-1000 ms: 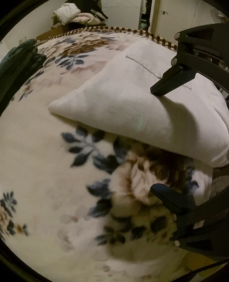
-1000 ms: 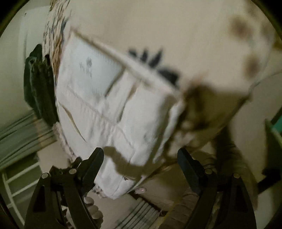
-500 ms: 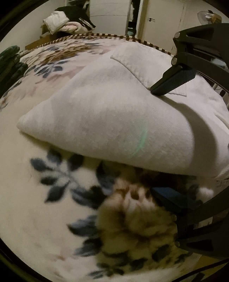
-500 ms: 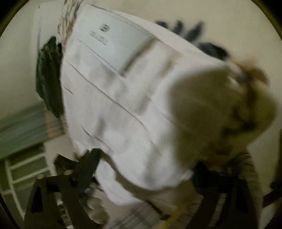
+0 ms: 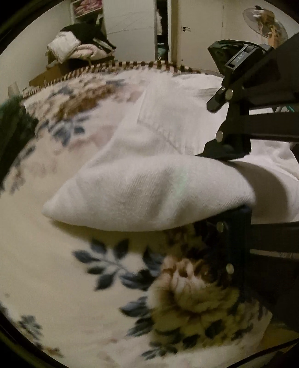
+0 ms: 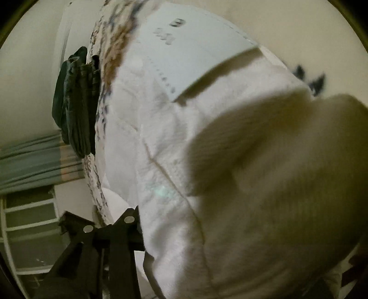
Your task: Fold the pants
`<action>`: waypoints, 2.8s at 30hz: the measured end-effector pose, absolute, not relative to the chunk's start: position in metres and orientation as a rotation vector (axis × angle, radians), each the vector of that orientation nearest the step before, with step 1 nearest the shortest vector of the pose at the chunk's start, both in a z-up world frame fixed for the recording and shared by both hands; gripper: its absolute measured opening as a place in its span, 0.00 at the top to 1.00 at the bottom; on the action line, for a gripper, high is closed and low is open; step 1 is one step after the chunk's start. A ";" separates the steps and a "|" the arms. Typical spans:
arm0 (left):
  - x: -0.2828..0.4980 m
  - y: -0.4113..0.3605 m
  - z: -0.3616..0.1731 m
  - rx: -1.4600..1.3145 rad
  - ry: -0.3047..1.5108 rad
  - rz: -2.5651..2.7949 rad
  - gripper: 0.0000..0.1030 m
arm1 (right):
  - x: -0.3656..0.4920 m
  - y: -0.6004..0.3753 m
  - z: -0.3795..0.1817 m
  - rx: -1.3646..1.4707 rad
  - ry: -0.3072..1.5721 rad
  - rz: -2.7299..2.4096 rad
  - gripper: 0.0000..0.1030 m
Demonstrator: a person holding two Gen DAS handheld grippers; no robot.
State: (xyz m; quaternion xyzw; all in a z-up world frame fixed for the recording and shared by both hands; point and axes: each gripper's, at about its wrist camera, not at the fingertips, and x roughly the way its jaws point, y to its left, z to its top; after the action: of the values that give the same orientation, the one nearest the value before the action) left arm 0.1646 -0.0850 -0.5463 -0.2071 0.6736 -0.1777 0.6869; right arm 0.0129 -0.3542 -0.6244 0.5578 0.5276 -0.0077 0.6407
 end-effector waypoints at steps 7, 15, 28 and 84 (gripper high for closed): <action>0.168 -0.086 -0.477 -0.440 1.434 -0.414 0.77 | 0.024 -0.352 -0.554 1.182 1.145 0.021 0.61; 0.218 -0.084 -0.378 -0.476 1.337 -0.397 0.77 | 0.067 -0.371 -0.448 1.148 1.059 0.122 0.61; 0.459 -0.055 -0.360 -0.438 1.228 -0.444 0.76 | 0.315 -0.339 -0.380 1.109 0.876 0.132 0.61; 0.261 -0.062 -0.052 0.012 0.909 -0.003 0.12 | 0.218 -0.269 0.014 0.083 0.881 -0.128 0.02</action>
State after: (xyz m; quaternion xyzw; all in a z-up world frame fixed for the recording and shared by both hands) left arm 0.2614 -0.0617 -0.0518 0.0057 0.4390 -0.0016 0.8985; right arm 0.2183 -0.2690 0.0141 0.0401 0.4260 -0.0620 0.9017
